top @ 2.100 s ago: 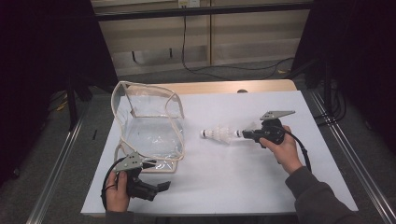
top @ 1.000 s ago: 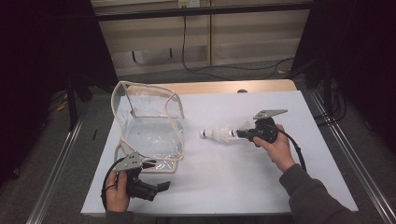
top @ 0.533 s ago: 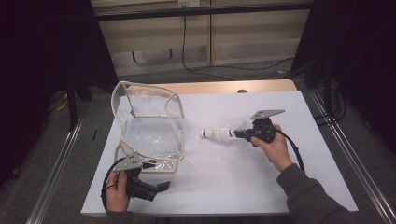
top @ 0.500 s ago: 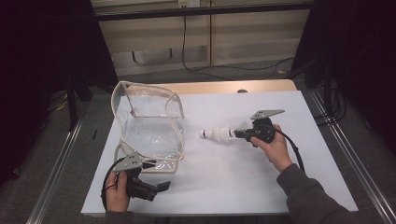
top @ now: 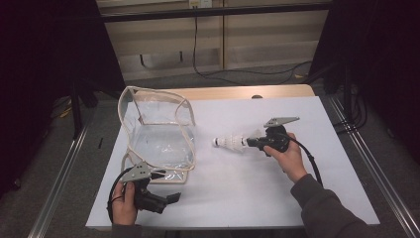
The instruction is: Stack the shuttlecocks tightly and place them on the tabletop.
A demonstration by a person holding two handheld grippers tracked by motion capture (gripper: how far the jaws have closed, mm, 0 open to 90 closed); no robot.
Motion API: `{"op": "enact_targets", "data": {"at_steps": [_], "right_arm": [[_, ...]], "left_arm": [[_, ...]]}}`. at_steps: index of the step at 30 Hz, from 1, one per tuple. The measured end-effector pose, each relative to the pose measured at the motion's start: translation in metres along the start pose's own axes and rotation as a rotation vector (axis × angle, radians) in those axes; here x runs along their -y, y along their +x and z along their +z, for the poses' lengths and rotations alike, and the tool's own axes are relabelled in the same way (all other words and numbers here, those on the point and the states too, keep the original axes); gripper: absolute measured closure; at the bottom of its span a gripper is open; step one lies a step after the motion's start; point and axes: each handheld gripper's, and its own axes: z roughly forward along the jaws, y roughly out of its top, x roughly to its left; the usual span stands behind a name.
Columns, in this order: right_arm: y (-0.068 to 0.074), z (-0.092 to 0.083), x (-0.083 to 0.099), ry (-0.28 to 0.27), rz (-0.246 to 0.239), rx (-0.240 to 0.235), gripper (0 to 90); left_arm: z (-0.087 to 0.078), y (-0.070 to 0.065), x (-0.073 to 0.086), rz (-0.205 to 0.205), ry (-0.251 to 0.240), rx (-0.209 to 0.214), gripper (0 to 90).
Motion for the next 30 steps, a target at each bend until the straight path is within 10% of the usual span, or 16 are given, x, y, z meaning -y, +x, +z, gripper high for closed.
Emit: {"op": "enact_targets", "data": {"at_steps": [30], "right_arm": [[0.002, 0.013, 0.007, 0.042, 0.001, -0.002, 81.4]], "left_arm": [[0.0, 0.0, 0.0, -0.001, -0.001, 0.001, 2.9]]}}
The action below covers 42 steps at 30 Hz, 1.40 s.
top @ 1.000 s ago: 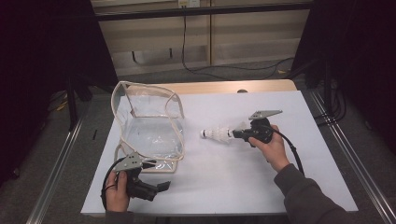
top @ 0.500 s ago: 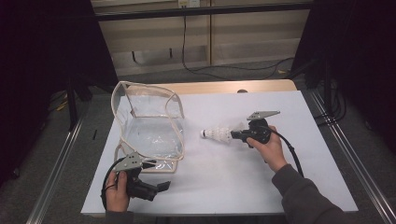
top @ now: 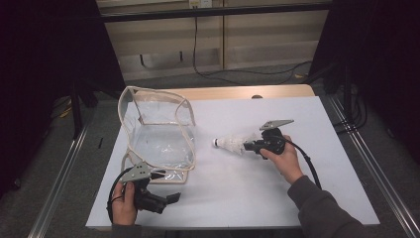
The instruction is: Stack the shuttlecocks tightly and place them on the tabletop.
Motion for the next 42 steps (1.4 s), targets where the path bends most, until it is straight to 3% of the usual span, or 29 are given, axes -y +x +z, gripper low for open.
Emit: {"op": "enact_targets", "data": {"at_steps": [14, 23, 26, 34, 42], "right_arm": [[-0.003, -0.008, 0.009, 0.043, -0.007, 0.03, 67.2], [-0.003, -0.015, 0.012, 0.067, -0.029, 0.039, 65.7], [-0.001, -0.015, 0.013, 0.089, -0.04, 0.04, 67.3], [0.0, -0.012, 0.014, 0.095, -0.048, 0.003, 87.9], [-0.001, -0.011, 0.011, 0.067, -0.059, -0.01, 89.9]], "left_arm": [[0.0, 0.0, 0.0, 0.0, 0.002, -0.002, 2.8], [0.0, -0.001, -0.001, 0.0, 0.0, -0.002, 2.8], [0.0, -0.001, -0.001, 0.001, 0.0, -0.003, 2.8], [0.0, -0.001, -0.001, 0.0, -0.002, -0.003, 2.8], [0.0, -0.001, -0.001, 0.003, 0.001, -0.004, 2.8]]}}
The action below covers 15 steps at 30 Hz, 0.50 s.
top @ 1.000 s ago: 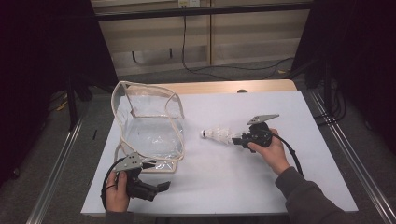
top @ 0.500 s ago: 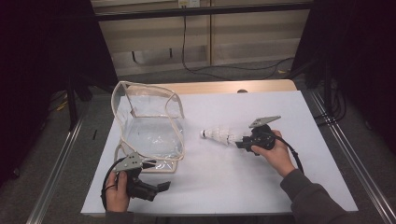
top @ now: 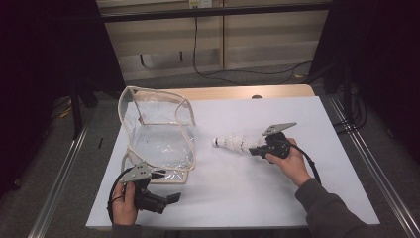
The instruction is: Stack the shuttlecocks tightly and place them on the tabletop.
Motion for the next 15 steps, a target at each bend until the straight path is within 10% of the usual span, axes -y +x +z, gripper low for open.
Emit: {"op": "enact_targets", "data": {"at_steps": [15], "right_arm": [[0.002, 0.011, -0.011, -0.03, -0.013, -0.025, 89.8]], "left_arm": [[0.0, 0.001, 0.0, 0.001, 0.0, 0.003, 2.9]]}}
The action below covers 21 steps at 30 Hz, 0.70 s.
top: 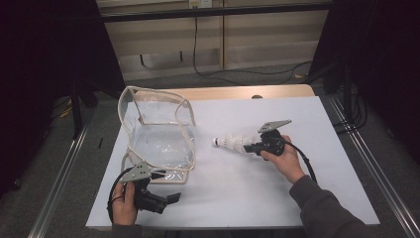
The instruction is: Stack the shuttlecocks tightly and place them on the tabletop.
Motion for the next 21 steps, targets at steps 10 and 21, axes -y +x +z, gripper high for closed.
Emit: {"op": "enact_targets", "data": {"at_steps": [10, 21], "right_arm": [[0.0007, 0.0052, -0.004, 0.002, -0.014, -0.004, 89.7], [0.001, 0.0074, -0.0042, 0.001, -0.017, -0.009, 89.7]], "left_arm": [[0.0002, 0.0002, 0.0, -0.002, -0.001, 0.0, 2.9], [0.0002, 0.0002, 0.0, -0.002, 0.0, 0.0, 2.8]]}}
